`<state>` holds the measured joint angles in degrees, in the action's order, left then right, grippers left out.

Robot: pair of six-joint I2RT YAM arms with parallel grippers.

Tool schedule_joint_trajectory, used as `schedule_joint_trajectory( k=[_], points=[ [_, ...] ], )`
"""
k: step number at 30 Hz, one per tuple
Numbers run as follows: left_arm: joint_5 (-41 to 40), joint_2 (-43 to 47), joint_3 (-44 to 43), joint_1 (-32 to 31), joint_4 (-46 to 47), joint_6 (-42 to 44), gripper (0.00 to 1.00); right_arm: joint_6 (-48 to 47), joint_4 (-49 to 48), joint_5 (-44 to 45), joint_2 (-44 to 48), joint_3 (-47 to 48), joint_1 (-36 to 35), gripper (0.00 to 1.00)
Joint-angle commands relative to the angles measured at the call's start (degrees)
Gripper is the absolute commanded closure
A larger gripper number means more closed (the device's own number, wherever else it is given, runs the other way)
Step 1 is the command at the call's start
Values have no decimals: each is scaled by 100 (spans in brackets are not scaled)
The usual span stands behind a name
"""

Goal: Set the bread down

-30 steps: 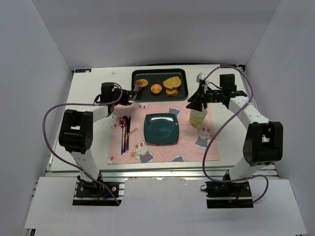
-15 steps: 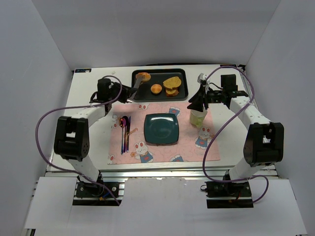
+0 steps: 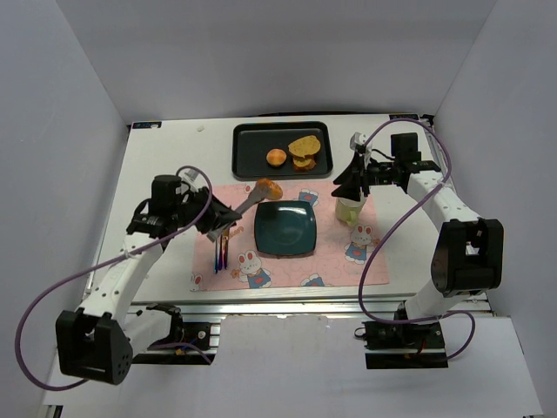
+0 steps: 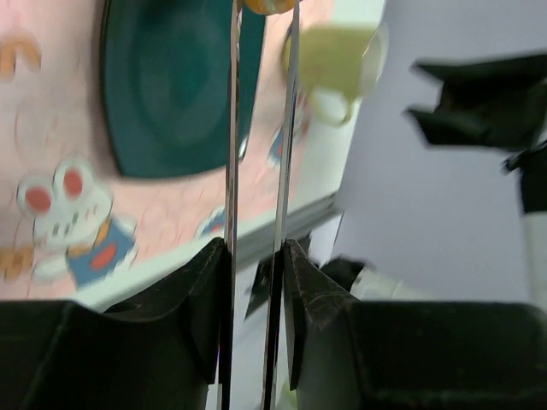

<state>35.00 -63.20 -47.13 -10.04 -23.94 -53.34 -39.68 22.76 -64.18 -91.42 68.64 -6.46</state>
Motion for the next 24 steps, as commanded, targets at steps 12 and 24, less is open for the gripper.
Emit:
schedule_joint_trajectory(
  k=[12, 24],
  points=[
    [130, -288, 240, -920, -858, 623, 85, -110, 158, -218, 106, 237, 22, 48],
    [-28, -720, -208, -1000, -1015, 922, 51, -128, 132, -147, 221, 88, 13, 48]
  ],
)
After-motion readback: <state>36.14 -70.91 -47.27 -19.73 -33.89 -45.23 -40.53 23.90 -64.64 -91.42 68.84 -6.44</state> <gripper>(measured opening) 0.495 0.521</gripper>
